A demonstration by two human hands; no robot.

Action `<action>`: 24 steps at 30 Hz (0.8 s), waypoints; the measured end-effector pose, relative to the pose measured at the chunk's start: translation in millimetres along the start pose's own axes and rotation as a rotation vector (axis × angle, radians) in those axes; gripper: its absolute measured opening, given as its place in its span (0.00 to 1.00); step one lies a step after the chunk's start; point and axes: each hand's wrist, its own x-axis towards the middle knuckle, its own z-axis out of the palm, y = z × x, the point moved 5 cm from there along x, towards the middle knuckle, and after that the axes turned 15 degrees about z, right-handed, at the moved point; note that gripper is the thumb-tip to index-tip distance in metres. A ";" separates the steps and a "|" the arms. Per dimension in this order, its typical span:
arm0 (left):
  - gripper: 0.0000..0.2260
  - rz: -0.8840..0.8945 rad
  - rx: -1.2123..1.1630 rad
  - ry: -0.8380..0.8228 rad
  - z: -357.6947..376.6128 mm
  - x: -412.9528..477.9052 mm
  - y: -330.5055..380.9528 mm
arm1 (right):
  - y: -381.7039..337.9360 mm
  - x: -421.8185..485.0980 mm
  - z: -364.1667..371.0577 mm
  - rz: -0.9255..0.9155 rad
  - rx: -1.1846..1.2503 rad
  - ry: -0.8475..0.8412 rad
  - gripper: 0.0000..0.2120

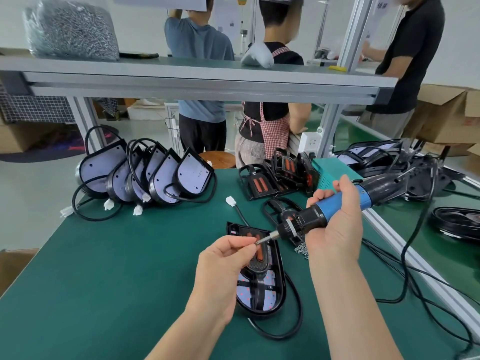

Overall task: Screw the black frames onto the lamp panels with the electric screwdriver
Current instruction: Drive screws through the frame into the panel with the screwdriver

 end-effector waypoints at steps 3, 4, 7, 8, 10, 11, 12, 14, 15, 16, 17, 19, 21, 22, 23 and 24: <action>0.11 0.154 0.099 0.027 -2.7 -3.9 3.1 | 3.7 -2.7 2.7 -0.006 0.003 0.026 0.14; 0.12 0.197 0.123 0.031 -4.0 -4.4 3.9 | 5.3 -3.1 3.6 -0.005 0.006 0.032 0.14; 0.13 0.299 0.168 0.031 -7.3 -6.2 6.4 | 11.2 -2.1 2.1 0.026 0.007 0.070 0.14; 0.13 0.325 0.182 0.022 -7.9 -6.8 7.0 | 12.4 -1.2 0.6 0.042 0.006 0.084 0.12; 0.15 0.367 0.212 0.004 -9.3 -7.3 8.4 | 13.9 0.9 -2.2 0.072 0.009 0.105 0.10; 0.16 0.382 0.216 -0.001 -10.5 -6.7 9.0 | 14.2 2.0 -3.1 0.085 0.016 0.112 0.10; 0.18 0.390 0.210 -0.005 -11.9 -5.7 9.3 | 14.4 2.8 -3.4 0.094 0.025 0.116 0.10; 0.21 0.383 0.197 -0.012 -14.6 -2.7 8.4 | 14.4 3.9 -2.8 0.098 0.034 0.113 0.10; 0.22 0.375 0.195 -0.016 -15.7 -1.4 7.5 | 14.4 4.4 -1.6 0.097 0.033 0.105 0.10; 0.22 0.362 0.192 -0.023 -16.9 -0.2 6.2 | 14.3 4.7 0.0 0.093 0.029 0.095 0.11; 0.23 0.347 0.193 -0.036 -18.2 0.8 4.5 | 13.9 5.2 2.1 0.087 0.022 0.085 0.11; 0.22 0.317 0.220 -0.070 -22.2 2.9 0.5 | 12.5 6.4 5.5 0.067 -0.001 0.063 0.11; 0.21 0.304 0.281 -0.053 -30.8 7.6 -1.7 | 11.3 7.4 7.9 0.043 -0.036 0.032 0.11; 0.19 0.307 0.333 -0.006 -37.5 11.4 -2.6 | 11.1 7.8 8.8 0.029 -0.062 0.016 0.11; 0.17 0.304 0.409 0.051 -45.0 16.3 -4.3 | 11.7 7.9 9.3 0.015 -0.094 0.000 0.12; 0.14 0.276 0.504 0.094 -51.6 22.0 -6.6 | 13.3 7.7 9.7 0.003 -0.130 -0.013 0.12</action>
